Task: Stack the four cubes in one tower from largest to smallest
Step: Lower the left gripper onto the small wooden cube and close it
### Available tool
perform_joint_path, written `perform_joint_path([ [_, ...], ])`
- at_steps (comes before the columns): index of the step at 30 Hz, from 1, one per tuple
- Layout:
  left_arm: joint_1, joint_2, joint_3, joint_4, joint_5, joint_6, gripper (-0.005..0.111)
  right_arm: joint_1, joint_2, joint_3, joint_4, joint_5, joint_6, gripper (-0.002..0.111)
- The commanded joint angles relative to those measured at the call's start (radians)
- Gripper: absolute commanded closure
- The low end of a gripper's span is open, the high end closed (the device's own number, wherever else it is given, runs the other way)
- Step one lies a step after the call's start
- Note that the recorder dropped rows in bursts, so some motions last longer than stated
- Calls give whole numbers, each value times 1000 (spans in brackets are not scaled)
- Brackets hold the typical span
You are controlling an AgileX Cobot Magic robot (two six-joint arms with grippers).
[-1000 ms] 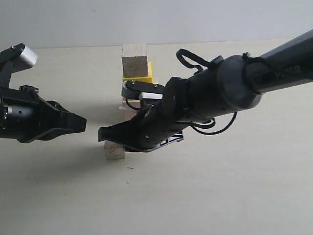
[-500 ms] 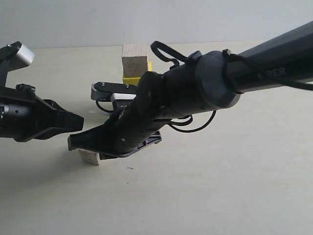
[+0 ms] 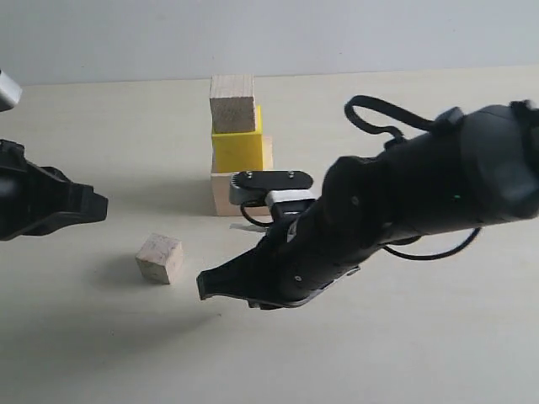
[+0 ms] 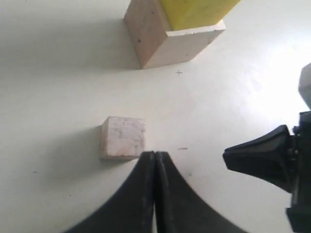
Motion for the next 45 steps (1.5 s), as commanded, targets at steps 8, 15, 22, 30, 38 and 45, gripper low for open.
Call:
perform_joint_path([
  [8,-1,202,-95,-6,114,45,107,-7,-393,90,-40,-38,0,108],
  [15,-61,317,-200,84,150,-21,92,-7,-583,90,-92,10,4,108],
  [22,-114,335,-242,149,181,-147,44,-7,-705,90,-193,77,88,108],
  [30,-118,344,-243,387,147,-272,45,-7,-803,90,-286,111,185,108],
  [38,-118,403,-244,358,117,-238,25,-7,-827,90,-286,130,187,108],
  [45,-118,408,-244,292,108,-238,19,-7,-827,90,-286,158,195,108],
])
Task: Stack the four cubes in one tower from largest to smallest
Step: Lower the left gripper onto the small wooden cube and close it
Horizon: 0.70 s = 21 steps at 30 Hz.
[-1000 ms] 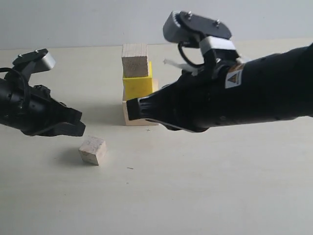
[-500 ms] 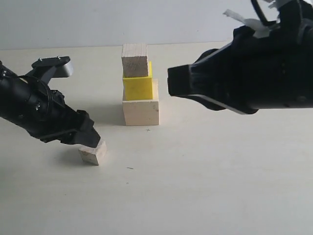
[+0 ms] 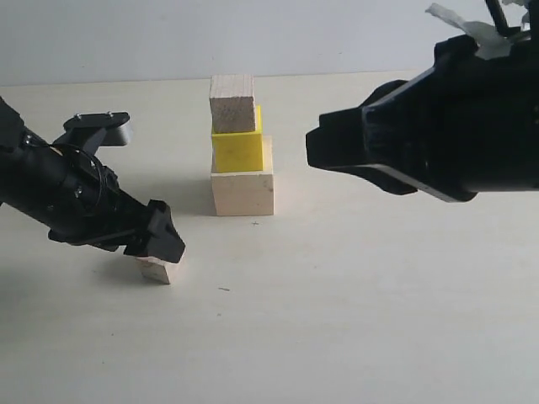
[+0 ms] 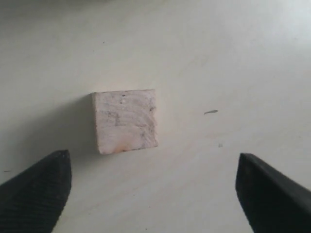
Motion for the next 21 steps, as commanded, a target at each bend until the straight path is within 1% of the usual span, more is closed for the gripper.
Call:
perform_joint_path([
  [1,-6,9,-8,-24,-22,8,19,-5,-8,6,-12,8,4,108],
  [5,-10,58,-66,-17,-22,25,19,-5,-8,6,-12,4,4,108],
  [9,-50,111,-107,60,-18,17,19,-5,-8,6,-12,4,4,108],
  [11,-69,131,-113,108,-20,-26,19,-5,-8,6,-12,4,4,108],
  [12,-80,148,-115,169,-32,-76,19,-5,-8,6,-12,-1,4,108],
  [14,-80,160,-115,219,-40,-124,19,-5,-8,6,-12,-20,4,108],
  [18,-80,176,-122,224,-59,-126,19,-5,-8,6,-16,-52,4,108],
  [21,-80,191,-122,218,-53,-131,23,-5,-8,6,-16,-55,4,108],
])
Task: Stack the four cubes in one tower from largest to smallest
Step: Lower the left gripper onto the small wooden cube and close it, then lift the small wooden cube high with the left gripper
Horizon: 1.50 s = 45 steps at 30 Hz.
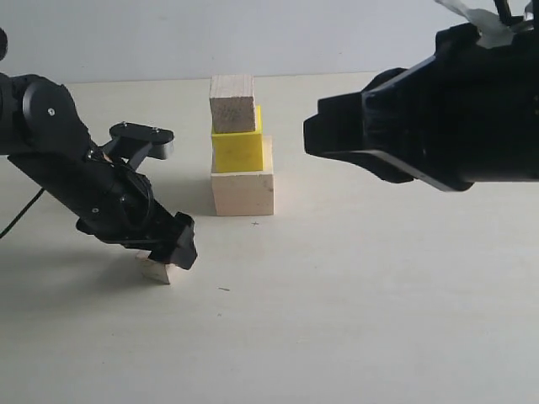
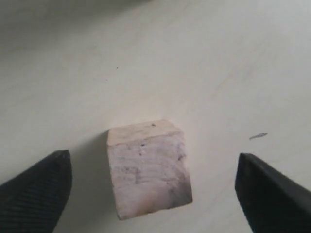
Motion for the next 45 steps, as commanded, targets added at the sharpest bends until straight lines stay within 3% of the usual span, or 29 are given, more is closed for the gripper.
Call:
perform_joint_path([
  [1,-4,21,-6,-11,-1,-12,26,-5,-8,6,-13,-22,0,108],
  [7,-4,25,-6,-17,-4,-12,40,-5,-8,6,-13,-15,0,108],
  [11,-4,18,-6,-17,9,-18,71,-5,-8,6,-13,-13,0,108],
  [14,-4,-4,-8,-17,21,-22,104,-5,-8,6,-13,-10,0,108],
  [15,-4,-16,-8,-17,25,-22,106,-5,-8,6,-13,-10,0,108],
  [18,-1,-67,-15,-10,54,-26,107,-5,-8,6,-13,-10,0,108],
  [23,33,-169,-118,47,250,-26,107,-5,-8,6,-13,3,0,108],
  [29,83,-231,-381,42,452,-98,107,-5,-8,6,-17,-1,0,108],
  [32,72,-231,-619,44,581,-176,107,-5,-9,6,-19,-1,0,108],
  [39,68,-154,-876,78,635,-368,107,-5,-9,6,-20,7,10,108],
  [45,68,9,-946,57,635,-476,107,-5,-9,6,-20,52,16,108],
])
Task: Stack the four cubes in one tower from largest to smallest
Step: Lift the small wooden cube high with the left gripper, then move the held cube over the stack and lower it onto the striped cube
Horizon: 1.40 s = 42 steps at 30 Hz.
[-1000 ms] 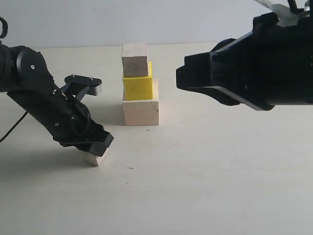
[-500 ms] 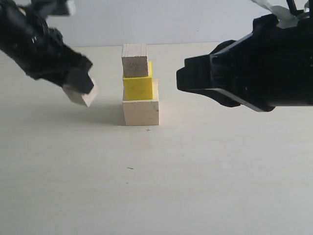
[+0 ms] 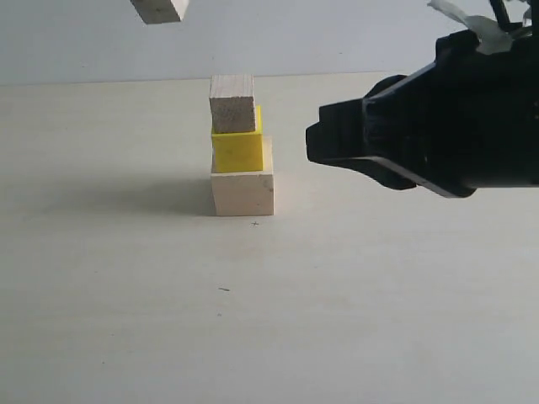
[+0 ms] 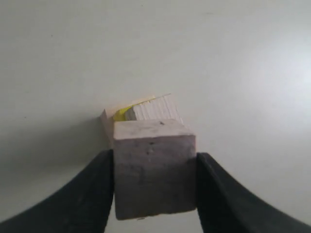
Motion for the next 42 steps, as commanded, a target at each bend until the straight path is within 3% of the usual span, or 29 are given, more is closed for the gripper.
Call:
perform_joint_path([
  [1,-10,77,-21,-13,-1,-65,107,-5,-9,6,-12,44,2,108],
  [4,-32,101,-33,-28,-1,36,107,-5,-9,6,-12,52,2,108],
  [8,-55,102,-71,-35,-1,385,107,-5,-9,6,-12,52,2,108],
  [13,-57,102,-148,-24,-1,665,107,-5,-9,6,-12,54,2,108],
  [22,-57,119,-166,-33,-1,745,107,-5,-9,6,-12,52,2,108],
  [27,-64,123,-157,-126,-1,966,107,-5,-9,6,-12,54,2,108],
  [34,-59,136,-157,-16,-1,907,107,-5,-9,6,-12,54,2,108],
  [39,-30,136,-157,-58,-1,437,107,-5,-9,6,-12,44,2,108],
  [42,-36,136,-145,-62,-1,237,107,-5,-9,6,-12,42,2,108],
])
